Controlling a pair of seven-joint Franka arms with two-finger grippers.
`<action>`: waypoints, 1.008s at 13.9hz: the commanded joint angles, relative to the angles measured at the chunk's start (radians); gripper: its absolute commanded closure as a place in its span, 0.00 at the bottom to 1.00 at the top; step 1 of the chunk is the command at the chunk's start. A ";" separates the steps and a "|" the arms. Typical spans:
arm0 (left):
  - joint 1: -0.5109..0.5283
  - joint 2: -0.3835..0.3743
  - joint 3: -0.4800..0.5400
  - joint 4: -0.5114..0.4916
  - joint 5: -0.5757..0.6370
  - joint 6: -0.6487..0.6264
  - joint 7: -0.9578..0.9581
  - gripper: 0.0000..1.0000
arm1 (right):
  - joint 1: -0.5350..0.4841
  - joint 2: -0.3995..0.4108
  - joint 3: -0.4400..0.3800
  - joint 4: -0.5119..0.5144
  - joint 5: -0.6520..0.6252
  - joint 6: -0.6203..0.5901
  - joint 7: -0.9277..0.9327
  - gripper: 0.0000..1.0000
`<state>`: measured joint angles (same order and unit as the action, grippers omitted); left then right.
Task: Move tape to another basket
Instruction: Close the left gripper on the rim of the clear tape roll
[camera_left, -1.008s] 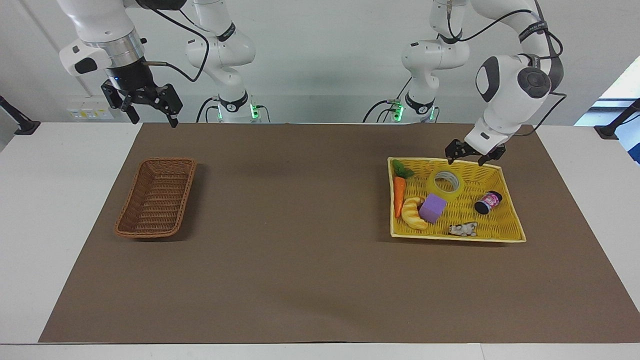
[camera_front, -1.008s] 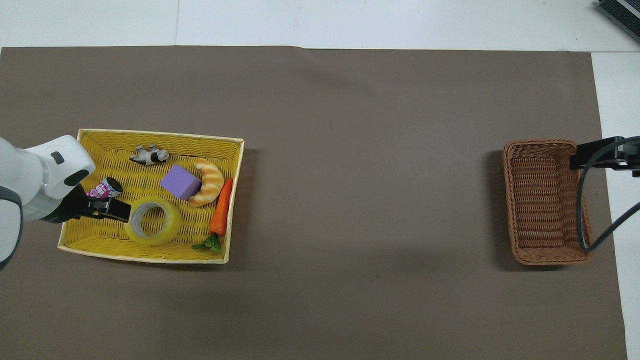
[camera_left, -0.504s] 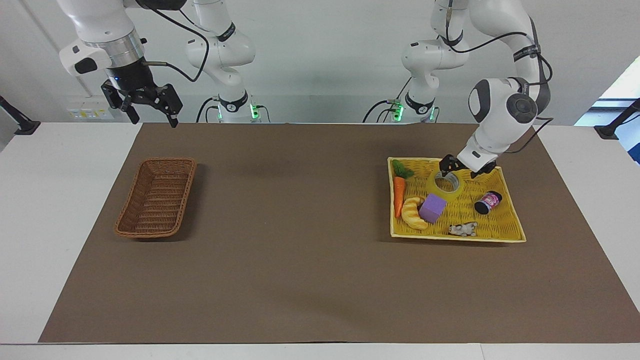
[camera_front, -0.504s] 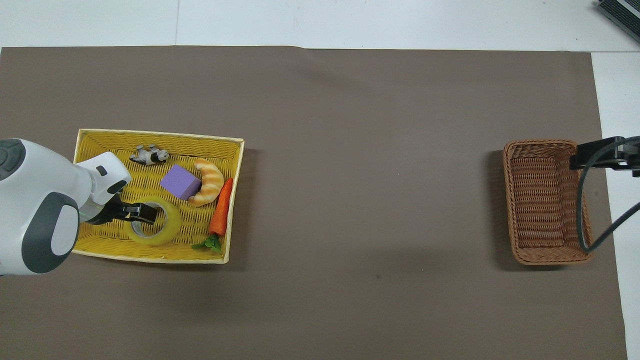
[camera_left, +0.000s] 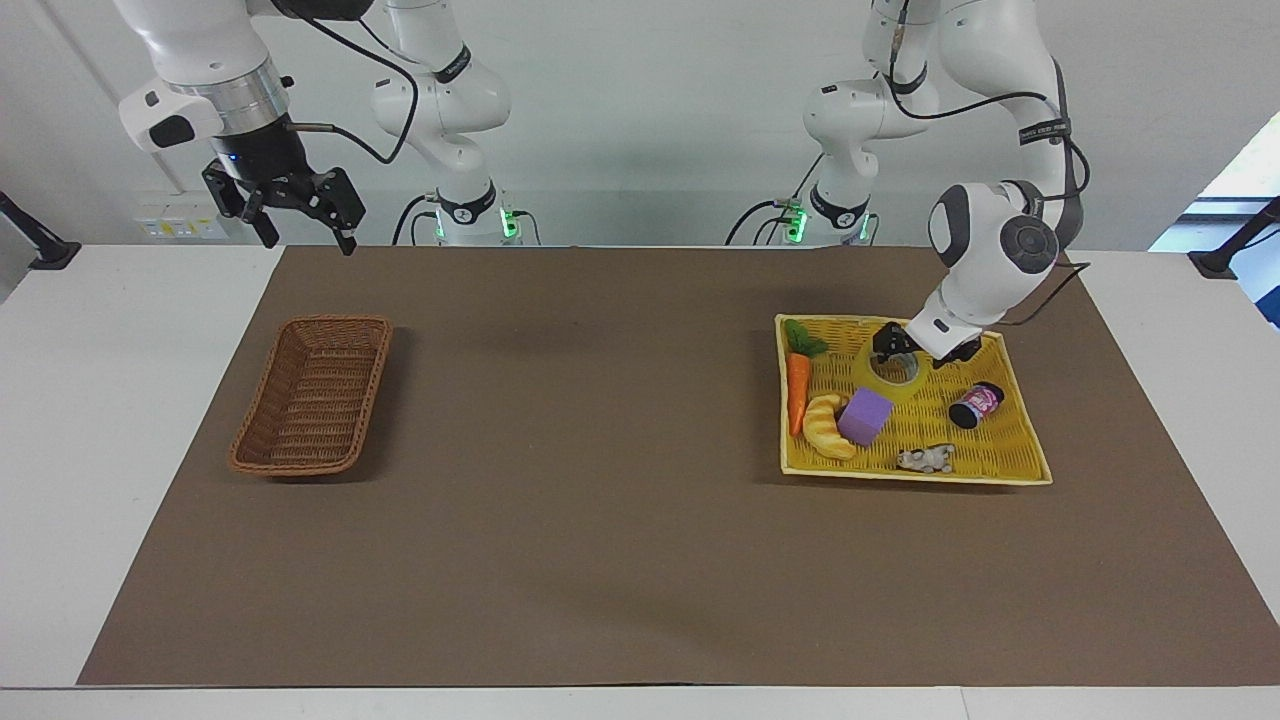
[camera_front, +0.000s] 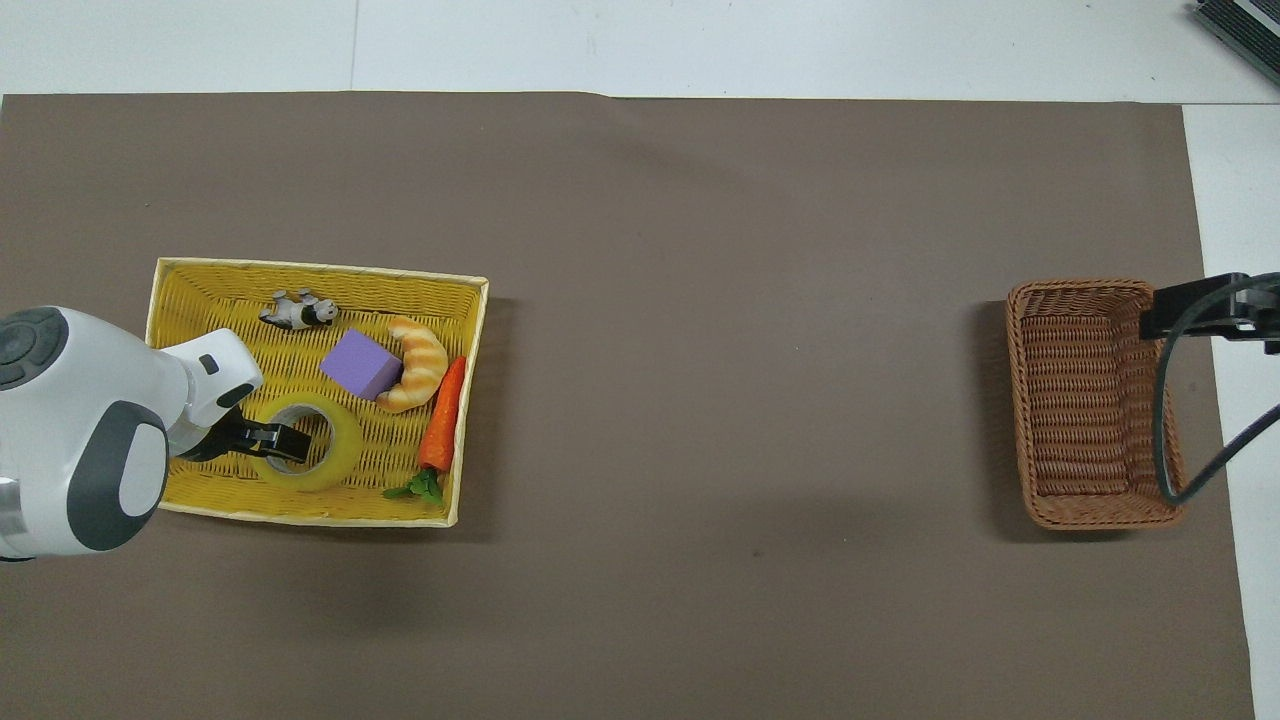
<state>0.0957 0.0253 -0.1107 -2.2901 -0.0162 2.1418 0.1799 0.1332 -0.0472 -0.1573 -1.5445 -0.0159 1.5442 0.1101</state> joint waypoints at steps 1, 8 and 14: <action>0.007 -0.024 -0.004 -0.057 -0.013 0.044 0.015 0.10 | -0.015 0.003 0.005 0.004 0.016 0.002 -0.012 0.00; 0.006 -0.019 -0.004 -0.049 -0.013 0.044 0.016 0.66 | -0.015 0.003 0.005 0.004 0.016 0.002 -0.012 0.00; 0.001 -0.019 -0.004 -0.046 -0.013 0.035 0.018 0.76 | -0.015 0.003 0.005 0.004 0.016 0.002 -0.012 0.00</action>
<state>0.0958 0.0252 -0.1151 -2.3158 -0.0196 2.1739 0.1799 0.1332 -0.0472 -0.1573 -1.5445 -0.0159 1.5442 0.1101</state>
